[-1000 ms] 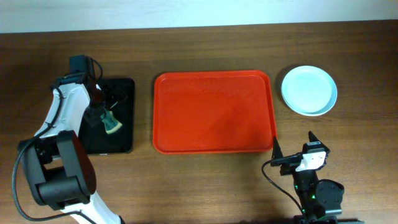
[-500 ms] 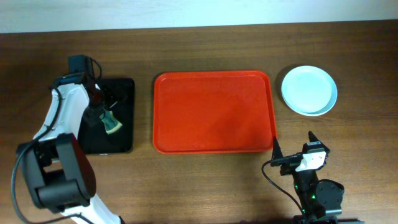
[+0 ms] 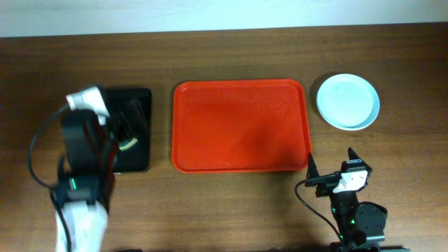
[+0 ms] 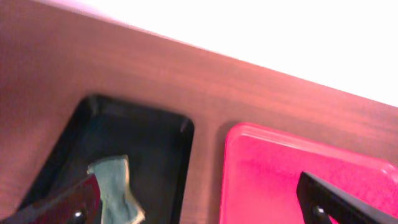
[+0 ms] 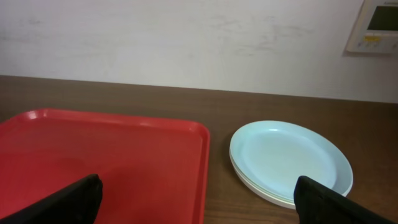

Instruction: Clean dirty plates on tray and stack at the side

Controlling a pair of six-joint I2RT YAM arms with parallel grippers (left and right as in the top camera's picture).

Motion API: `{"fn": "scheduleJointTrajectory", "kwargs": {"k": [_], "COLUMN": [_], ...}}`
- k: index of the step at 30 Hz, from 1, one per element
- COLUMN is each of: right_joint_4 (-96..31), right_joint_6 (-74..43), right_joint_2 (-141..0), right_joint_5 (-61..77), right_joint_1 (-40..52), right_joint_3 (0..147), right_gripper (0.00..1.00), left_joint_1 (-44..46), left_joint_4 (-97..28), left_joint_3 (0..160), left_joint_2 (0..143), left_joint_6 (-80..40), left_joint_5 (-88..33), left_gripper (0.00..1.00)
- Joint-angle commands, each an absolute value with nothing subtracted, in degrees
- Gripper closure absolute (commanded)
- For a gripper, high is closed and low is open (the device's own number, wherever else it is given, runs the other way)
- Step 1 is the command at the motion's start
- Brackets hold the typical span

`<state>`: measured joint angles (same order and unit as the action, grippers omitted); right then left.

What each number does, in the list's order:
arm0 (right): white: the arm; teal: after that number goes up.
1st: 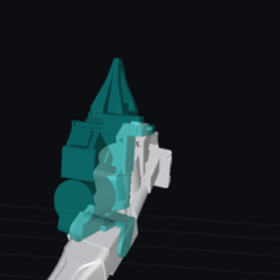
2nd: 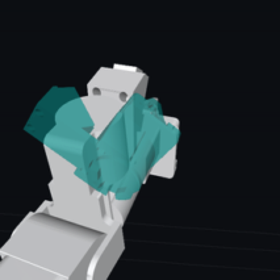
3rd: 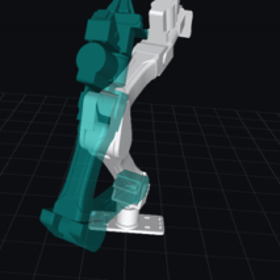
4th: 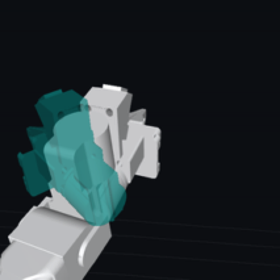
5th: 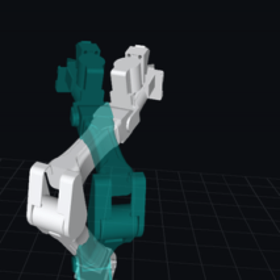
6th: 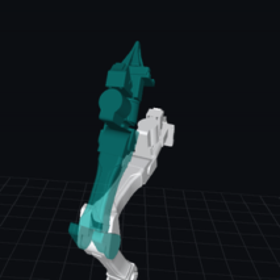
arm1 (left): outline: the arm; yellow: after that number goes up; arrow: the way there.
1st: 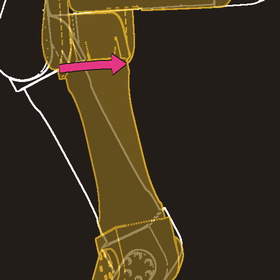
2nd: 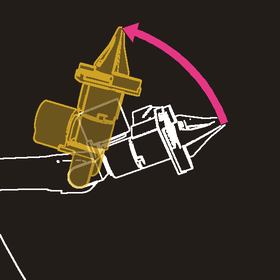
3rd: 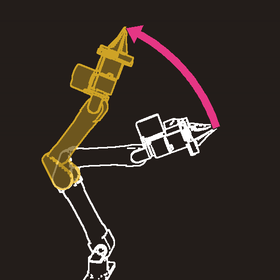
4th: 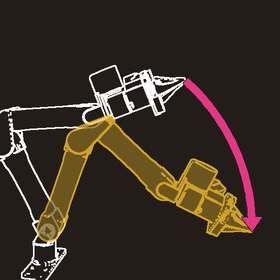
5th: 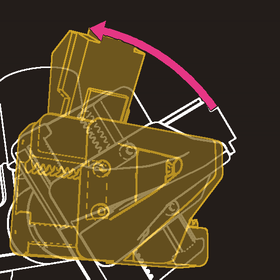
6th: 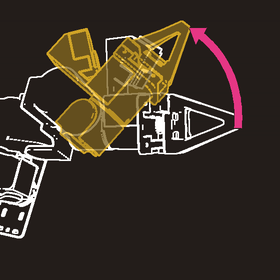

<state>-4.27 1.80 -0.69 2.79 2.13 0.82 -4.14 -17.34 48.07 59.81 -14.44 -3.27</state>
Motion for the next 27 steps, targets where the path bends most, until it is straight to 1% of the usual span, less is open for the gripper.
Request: {"fn": "scheduleJointTrajectory", "kwargs": {"k": [1,5,7,16,23,27], "right_joint_4": [-4.36,-4.34,-4.34,-4.36,-4.34,-4.34], "right_joint_6": [2.09,2.09,2.09,2.09,2.09,2.09], "right_joint_2": [-0.19,-0.19,-0.19,-0.19,-0.19,-0.19], "right_joint_5": [2.31,2.31,2.31,2.31,2.31,2.31], "right_joint_1": [2.24,2.24,2.24,2.24,2.24,2.24], "right_joint_3": [0.32,0.32,0.32,0.32,0.32,0.32], "right_gripper": [0.01,0.02,0.01,0.02,0.01,0.01], "left_joint_1": [-3.84,-3.86,-3.86,-3.84,-2.63,-2.57], "left_joint_4": [-8.32,-5.58,-5.67,-3.14,5.04,3.86], "left_joint_3": [33.87,25.21,22.92,12.38,1.69,0.51], "left_joint_2": [40.6,24.71,20.12,11.86,2.74,0.27], "left_joint_6": [-3.92,-3.53,-3.53,-3.55,-3.09,-1.32], "left_joint_5": [-6.66,-6.66,-6.66,-6.24,-6.24,-6.22], "left_gripper": [0.01,0.01,0.01,0.01,0.01,0.01]}}
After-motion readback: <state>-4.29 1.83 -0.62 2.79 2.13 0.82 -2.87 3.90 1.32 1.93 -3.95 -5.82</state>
